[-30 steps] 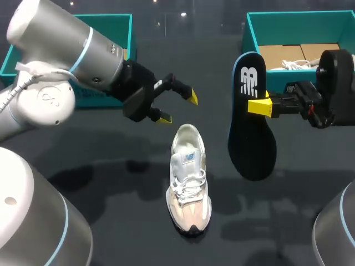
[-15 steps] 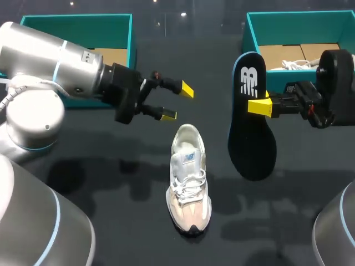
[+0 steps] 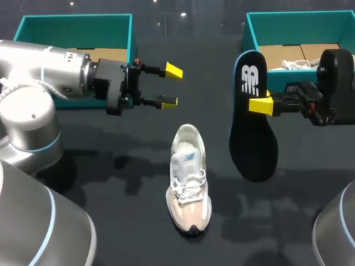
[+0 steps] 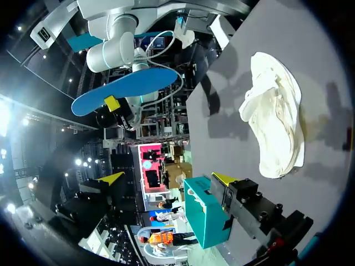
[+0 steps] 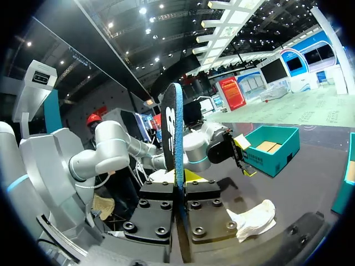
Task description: Take the shoe out of the shoebox, open the shoe tongue, remove and reinsert the insole, then place the shoe into the shoebox
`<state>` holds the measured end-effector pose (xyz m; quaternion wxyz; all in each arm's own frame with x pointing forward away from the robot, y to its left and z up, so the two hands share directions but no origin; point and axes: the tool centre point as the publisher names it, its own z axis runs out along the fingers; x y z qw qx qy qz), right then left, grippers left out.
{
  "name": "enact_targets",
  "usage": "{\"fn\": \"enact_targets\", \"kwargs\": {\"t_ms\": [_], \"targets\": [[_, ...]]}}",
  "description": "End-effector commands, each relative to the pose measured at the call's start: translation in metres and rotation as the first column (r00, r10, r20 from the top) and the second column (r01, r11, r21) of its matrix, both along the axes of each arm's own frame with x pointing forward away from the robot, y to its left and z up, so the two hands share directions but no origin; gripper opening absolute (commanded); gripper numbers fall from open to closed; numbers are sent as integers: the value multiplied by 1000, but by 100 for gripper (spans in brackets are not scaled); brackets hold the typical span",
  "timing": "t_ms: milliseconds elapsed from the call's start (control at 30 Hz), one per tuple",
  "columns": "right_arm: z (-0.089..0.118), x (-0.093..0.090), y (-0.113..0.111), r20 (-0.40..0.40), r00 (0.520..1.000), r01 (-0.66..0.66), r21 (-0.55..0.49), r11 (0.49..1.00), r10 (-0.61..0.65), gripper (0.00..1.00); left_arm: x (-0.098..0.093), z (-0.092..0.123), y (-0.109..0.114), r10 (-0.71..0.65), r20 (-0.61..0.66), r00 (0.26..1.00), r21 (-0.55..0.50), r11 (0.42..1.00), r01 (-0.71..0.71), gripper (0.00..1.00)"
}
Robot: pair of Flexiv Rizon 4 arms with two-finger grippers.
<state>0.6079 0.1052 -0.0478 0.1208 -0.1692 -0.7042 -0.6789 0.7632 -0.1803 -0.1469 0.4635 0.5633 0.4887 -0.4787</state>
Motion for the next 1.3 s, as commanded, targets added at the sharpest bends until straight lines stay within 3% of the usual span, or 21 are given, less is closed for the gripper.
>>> {"fn": "enact_targets", "kwargs": {"t_ms": [33,267,767,900,1033,1300], "targets": [[-7,38,4,-49,998,-46,10,999,46,0,-9,6,-1,60,-1,998,-11,998,-60,100],[-15,77,6,-152,986,-66,8,998,67,0,-1,13,-1,125,-62,990,2,992,-125,100],[-15,77,6,-152,986,-66,8,998,67,0,-1,13,-1,125,-62,990,2,992,-125,100],[-17,108,-2,-245,969,16,-67,998,-32,0,-1,13,-1,125,-62,990,2,992,-125,100],[-19,127,-2,-311,948,43,-102,994,-73,0,-1,13,-1,125,-62,990,2,992,-125,100],[-19,127,-2,-311,948,43,-102,994,-73,0,-1,13,-1,125,-62,990,2,992,-125,100]]}}
